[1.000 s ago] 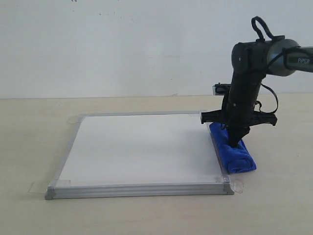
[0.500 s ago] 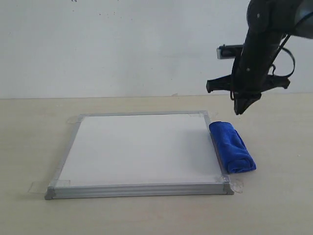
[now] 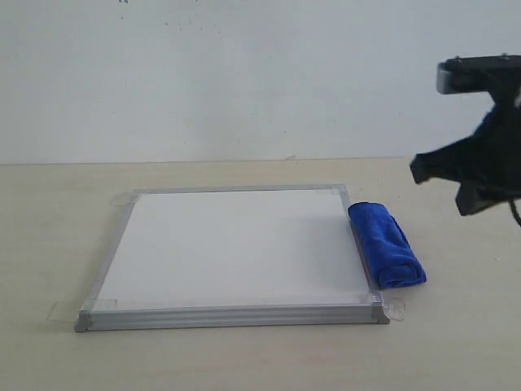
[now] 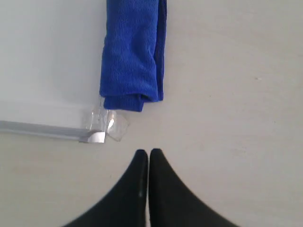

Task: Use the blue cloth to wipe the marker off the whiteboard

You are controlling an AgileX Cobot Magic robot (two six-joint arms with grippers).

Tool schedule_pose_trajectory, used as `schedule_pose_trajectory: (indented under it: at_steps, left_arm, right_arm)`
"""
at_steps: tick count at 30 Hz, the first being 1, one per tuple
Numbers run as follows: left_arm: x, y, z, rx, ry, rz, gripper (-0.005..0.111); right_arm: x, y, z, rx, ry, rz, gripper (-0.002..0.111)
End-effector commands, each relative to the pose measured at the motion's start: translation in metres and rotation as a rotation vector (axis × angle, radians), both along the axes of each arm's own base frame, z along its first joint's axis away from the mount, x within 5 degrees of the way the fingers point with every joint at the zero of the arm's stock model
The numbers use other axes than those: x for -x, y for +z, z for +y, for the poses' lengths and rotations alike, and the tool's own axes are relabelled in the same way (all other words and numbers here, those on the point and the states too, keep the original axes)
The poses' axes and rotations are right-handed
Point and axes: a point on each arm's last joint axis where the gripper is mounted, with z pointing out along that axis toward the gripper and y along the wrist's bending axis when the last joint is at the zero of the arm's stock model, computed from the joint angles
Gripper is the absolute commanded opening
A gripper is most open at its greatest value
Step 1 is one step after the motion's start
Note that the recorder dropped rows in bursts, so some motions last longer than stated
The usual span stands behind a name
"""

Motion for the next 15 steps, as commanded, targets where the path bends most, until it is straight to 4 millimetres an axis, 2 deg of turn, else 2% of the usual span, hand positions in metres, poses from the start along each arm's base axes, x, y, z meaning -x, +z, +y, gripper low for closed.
schedule_pose_trajectory:
  at_steps: [1, 4, 7, 10, 15]
  left_arm:
    - [0.000, -0.001, 0.000, -0.009, 0.000, 0.003, 0.004]
    - [0.000, -0.001, 0.000, -0.009, 0.000, 0.003, 0.004]
    - [0.000, -0.001, 0.000, -0.009, 0.000, 0.003, 0.004]
    - [0.000, -0.001, 0.000, -0.009, 0.000, 0.003, 0.004]
    - [0.000, -0.001, 0.000, -0.009, 0.000, 0.003, 0.004]
  right_arm:
    - [0.056, -0.008, -0.014, -0.007, 0.016, -0.113, 0.000]
    - [0.084, -0.011, -0.021, -0.008, 0.014, -0.109, 0.000]
    - [0.101, -0.008, -0.025, -0.016, 0.014, -0.143, 0.000]
    - [0.111, -0.001, -0.027, -0.023, 0.013, -0.176, 0.000]
    - [0.118, 0.008, -0.029, -0.039, 0.013, -0.244, 0.000]
